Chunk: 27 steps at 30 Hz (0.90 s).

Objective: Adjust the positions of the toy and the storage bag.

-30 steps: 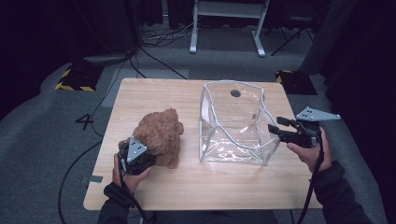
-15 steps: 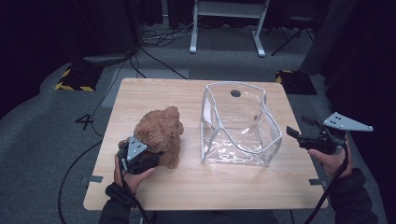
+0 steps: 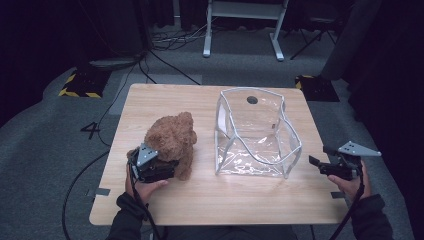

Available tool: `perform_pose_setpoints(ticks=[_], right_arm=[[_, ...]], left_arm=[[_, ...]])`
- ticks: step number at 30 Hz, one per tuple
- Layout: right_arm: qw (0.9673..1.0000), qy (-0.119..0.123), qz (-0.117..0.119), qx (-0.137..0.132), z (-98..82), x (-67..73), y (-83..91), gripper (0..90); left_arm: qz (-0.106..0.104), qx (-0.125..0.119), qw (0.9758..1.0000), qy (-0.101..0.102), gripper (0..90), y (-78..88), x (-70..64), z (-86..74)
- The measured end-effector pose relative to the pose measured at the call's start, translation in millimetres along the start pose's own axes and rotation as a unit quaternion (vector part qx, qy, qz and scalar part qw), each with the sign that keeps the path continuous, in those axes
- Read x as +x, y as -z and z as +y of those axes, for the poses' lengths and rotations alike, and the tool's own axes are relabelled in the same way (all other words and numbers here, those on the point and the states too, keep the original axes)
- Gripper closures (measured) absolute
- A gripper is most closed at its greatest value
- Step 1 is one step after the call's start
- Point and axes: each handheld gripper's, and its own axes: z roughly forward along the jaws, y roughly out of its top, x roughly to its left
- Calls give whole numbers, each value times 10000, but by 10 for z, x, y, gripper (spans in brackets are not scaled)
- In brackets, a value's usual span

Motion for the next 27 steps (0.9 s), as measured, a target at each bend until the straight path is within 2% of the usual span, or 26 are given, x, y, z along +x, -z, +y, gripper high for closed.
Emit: perform_pose_setpoints(ticks=[3,5,9,11,12,18,24,27], right_arm=[[9997,43,191,147,-134,30,-105,241],[9991,159,220,312,-199,59,-183,239],[9978,212,262,571,-291,95,-323,238],[9969,311,204,698,-318,119,-374,238],[9966,338,206,721,-330,126,-393,238],[9961,289,299,784,-379,131,-479,238],[9946,543,245,855,-329,201,-595,255],[9955,497,137,799,-273,190,-679,324]], left_arm=[[59,25,10000,-60,112,-47,8,25],[18,-4,10000,55,125,-82,36,37],[3,35,10000,7,185,-140,75,46],[7,61,9999,-95,243,-161,81,42],[25,93,9998,-173,276,-167,87,41],[66,100,9997,-232,449,-193,118,35],[-1,65,9998,-173,458,-192,139,26],[-38,56,9998,-163,456,-186,153,24]])
